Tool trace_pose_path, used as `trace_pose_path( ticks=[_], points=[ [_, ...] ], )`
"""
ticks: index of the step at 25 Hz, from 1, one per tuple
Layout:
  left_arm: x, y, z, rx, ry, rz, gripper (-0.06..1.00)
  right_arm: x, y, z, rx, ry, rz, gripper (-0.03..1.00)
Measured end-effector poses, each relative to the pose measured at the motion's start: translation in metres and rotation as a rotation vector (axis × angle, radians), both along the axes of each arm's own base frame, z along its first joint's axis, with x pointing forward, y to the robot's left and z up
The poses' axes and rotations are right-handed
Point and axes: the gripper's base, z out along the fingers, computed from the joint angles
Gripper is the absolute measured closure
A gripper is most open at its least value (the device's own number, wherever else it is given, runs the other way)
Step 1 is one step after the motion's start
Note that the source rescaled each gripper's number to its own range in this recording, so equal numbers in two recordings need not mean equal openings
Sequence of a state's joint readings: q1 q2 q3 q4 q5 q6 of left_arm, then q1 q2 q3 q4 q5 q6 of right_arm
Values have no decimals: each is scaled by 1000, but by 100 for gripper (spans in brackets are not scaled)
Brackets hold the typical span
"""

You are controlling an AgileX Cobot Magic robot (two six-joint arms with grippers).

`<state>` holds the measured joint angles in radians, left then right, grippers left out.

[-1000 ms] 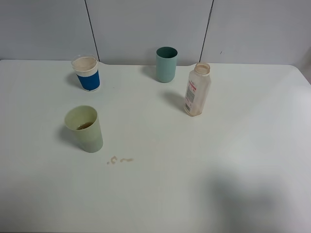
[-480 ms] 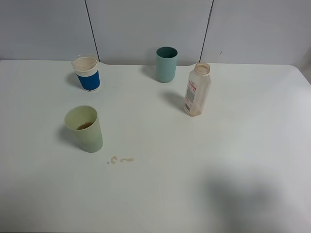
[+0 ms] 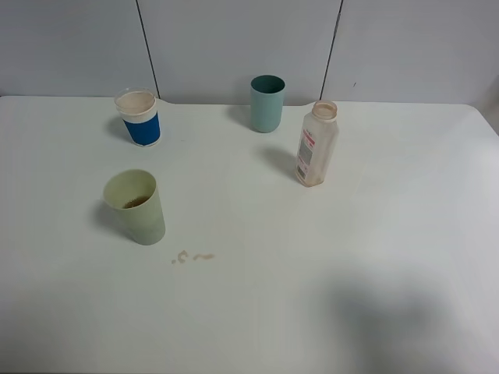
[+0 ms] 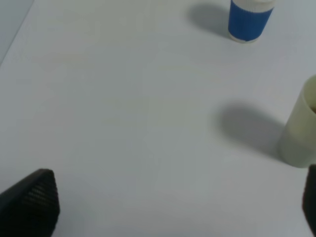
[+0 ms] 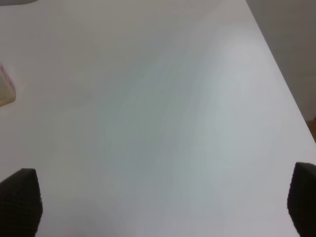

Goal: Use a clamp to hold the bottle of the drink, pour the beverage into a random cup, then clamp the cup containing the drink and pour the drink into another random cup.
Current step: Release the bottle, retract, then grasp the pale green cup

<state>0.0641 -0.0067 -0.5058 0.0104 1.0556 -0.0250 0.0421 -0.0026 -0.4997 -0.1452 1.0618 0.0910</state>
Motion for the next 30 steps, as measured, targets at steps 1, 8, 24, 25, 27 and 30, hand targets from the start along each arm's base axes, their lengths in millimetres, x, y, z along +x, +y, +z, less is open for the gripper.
trace_pose_path(
  ticks=[1, 8, 24, 25, 27, 30],
  points=[
    [0, 0, 0, 0, 0, 0, -6, 0, 0, 0, 0, 0, 0, -3],
    [0, 0, 0, 0, 0, 0, -6, 0, 0, 0, 0, 0, 0, -3],
    [12, -6, 25, -19, -202, -72, -6, 0, 0, 0, 0, 0, 0, -3],
    [17, -7, 28, -22, -214, -81, -6, 0, 0, 0, 0, 0, 0, -3],
    [33, -7, 31, -29, -186, -90, -6, 0, 0, 0, 0, 0, 0, -3],
    [56, -7, 28, -44, -102, -102, -6, 0, 0, 0, 0, 0, 0, -3]
  ],
)
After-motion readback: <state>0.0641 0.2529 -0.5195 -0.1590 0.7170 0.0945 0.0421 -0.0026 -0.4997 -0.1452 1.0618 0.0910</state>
